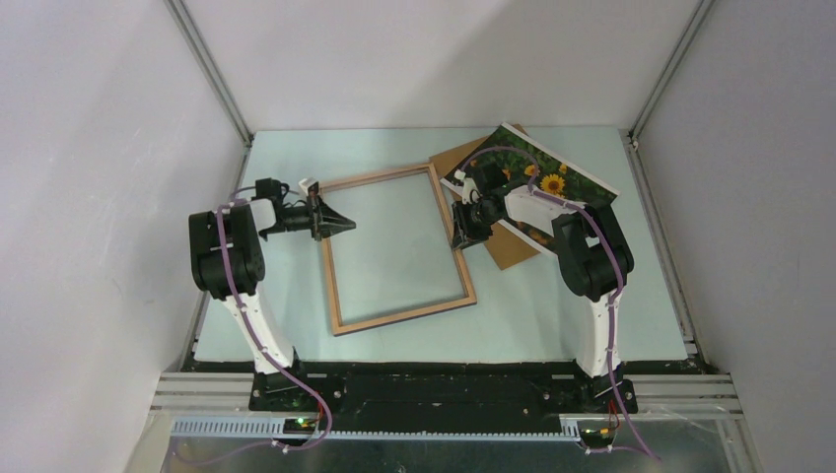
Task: Put the photo into the frame
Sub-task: Place the photo frame item in the photo frame.
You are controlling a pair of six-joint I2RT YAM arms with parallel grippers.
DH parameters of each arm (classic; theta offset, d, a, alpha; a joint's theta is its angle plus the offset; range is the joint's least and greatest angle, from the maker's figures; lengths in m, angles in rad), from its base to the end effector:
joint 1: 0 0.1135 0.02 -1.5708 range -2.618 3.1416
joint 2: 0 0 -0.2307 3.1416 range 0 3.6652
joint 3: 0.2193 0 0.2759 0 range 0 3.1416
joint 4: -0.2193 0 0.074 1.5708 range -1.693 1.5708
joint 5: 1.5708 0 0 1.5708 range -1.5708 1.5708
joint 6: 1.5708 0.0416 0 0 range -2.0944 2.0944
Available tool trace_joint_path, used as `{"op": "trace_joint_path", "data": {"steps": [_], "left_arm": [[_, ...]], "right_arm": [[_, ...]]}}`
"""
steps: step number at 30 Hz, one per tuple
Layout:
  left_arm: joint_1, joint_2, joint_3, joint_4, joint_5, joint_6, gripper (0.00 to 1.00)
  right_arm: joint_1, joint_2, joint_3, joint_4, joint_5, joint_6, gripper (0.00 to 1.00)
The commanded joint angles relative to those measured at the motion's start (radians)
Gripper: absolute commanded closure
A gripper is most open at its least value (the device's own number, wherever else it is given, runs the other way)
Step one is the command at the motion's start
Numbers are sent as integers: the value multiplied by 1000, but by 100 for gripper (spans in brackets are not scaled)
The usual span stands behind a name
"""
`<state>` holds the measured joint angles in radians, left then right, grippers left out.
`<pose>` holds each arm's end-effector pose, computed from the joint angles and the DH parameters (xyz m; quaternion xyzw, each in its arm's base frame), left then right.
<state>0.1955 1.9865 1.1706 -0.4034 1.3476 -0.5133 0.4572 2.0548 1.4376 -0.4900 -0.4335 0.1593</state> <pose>0.3709 0.0321 0.0914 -0.1647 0.7595 -0.6282 0.0377 0.3796 0.2062 0.1108 -0.1899 0.9326 0.2675 0.1503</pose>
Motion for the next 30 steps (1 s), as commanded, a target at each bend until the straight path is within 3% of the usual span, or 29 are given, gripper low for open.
{"op": "trace_joint_path", "data": {"steps": [1,14,30], "left_arm": [[-17,-21,-14,4,-2,36,100],[-17,3,-2,5,-18,70,98],[-16,35,1,7,-47,99,69]], "right_arm": [[10,-19,16,6,-3,-12,64],[10,-23,15,1,3,-12,58],[9,-25,14,2,-1,-13,57]]}}
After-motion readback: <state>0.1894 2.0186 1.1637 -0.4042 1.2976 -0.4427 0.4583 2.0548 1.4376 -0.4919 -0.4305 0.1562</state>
